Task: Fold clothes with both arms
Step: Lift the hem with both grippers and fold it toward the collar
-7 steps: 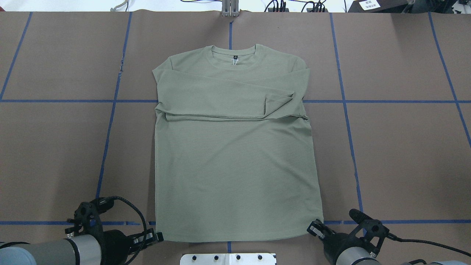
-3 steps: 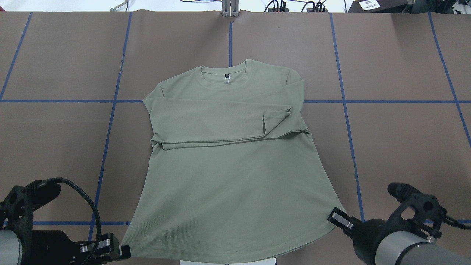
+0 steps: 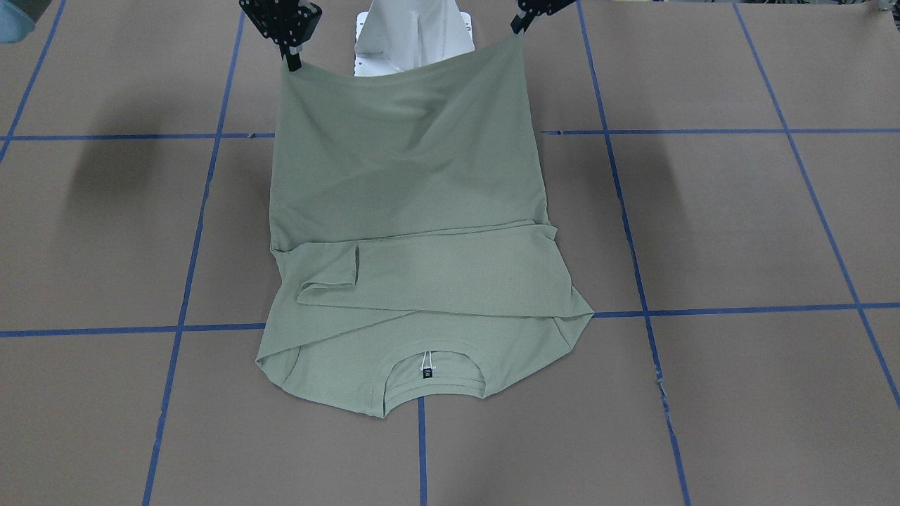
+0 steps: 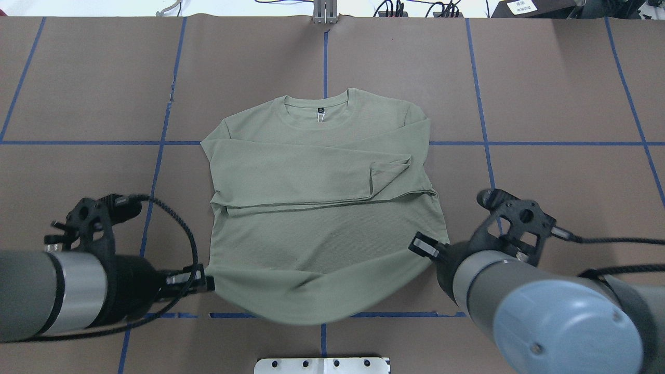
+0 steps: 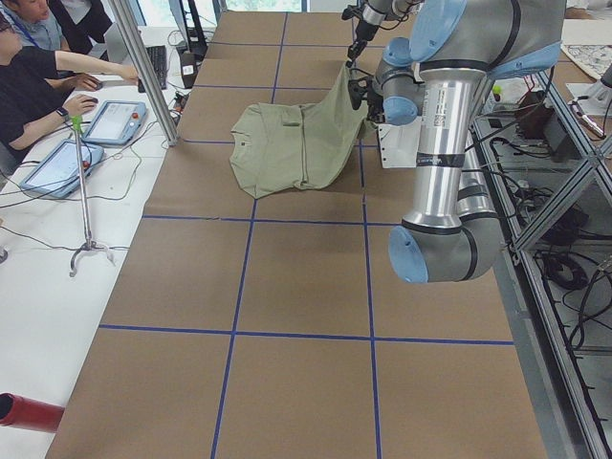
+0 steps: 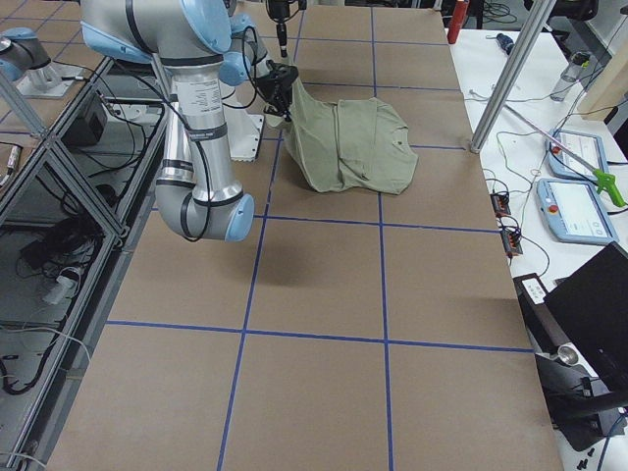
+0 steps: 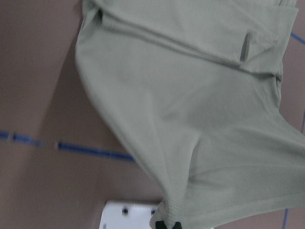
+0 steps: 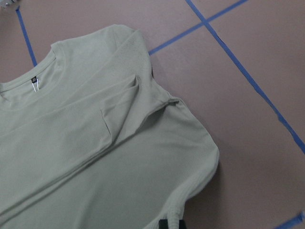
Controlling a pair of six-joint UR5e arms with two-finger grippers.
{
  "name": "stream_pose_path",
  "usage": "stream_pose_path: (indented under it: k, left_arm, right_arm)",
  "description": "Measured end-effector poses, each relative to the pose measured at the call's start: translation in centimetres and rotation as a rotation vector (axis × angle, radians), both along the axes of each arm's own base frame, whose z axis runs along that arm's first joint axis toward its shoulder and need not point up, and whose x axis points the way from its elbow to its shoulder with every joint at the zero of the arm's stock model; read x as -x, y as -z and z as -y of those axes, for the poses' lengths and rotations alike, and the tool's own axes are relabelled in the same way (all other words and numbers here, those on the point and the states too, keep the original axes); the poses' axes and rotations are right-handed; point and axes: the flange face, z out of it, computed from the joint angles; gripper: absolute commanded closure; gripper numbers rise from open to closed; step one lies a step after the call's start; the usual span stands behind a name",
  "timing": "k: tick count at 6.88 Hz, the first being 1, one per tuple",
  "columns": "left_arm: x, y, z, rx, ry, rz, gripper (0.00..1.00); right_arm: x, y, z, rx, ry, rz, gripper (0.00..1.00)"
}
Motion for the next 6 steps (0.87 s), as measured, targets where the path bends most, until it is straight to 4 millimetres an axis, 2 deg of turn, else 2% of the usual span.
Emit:
stream_pose_path:
  k: [2,3,5,6]
  left_arm:
    - [-1.3,-2.1,6.6,-0.095,0.072,0.1,1.0]
    - [-2.6,-3.0,10.4,-0.124,0.104,0.149,1.0]
    - [-1.5,-3.7,18.3,-0.204,0.173,0.233,1.0]
    - [-1.7,-4.8,21.8,-0.214,0.19,0.281,1.0]
  right_arm:
    - [4.0,-2.6,7.9,-0.032,-0.028,-0.035,1.0]
    - [4.9,-4.0,11.7,-0.045,-0.042,-0.045,1.0]
    - [4.7,-5.0,17.8,-0.049,-0.066,-0.079,1.0]
    - [5.2,-5.6,20.8,-0.043,-0.082,-0.097,1.0]
